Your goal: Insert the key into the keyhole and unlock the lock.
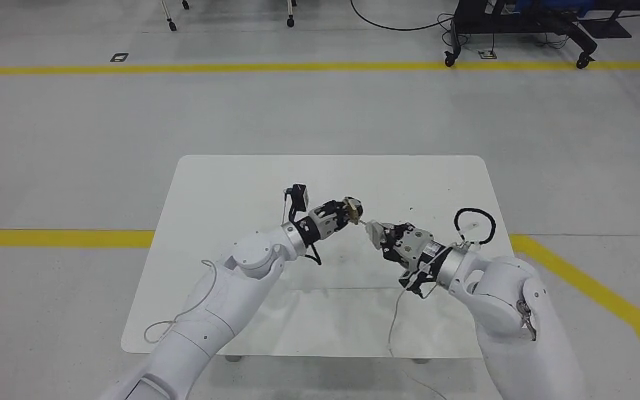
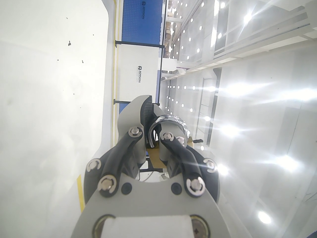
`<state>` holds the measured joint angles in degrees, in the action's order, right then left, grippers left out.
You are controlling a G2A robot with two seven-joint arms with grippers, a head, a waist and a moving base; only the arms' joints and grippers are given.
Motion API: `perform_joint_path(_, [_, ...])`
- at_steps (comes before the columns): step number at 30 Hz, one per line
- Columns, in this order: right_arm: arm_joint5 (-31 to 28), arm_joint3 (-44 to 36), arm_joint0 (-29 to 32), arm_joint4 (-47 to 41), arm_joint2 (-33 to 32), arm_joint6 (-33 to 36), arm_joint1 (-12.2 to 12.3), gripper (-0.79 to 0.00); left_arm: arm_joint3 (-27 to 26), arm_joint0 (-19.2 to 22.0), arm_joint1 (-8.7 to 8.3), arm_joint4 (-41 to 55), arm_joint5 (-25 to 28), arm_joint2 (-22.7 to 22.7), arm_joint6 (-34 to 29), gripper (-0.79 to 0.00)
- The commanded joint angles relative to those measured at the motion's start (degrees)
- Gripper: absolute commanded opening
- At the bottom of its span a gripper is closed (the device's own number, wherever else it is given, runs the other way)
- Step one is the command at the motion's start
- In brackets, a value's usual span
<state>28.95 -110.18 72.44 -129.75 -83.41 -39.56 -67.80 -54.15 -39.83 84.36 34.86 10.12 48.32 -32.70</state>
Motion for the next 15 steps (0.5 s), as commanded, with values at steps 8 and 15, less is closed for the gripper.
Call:
perform_joint_path(8, [-2.49,0.67,0.18,-0.91,0.96,-0.45,0.15,-0.785,0.85,0.21,0.76,-3.44,1.05,-0.19,2.21,-0.785])
perform_joint_path(15, [-5.10,0.76,0.72,-0.82,2.11,-0.64,0.17,-0.785,0.60,-0.28,0.83,-6.67,2.82,0.68,3.73,-0.785])
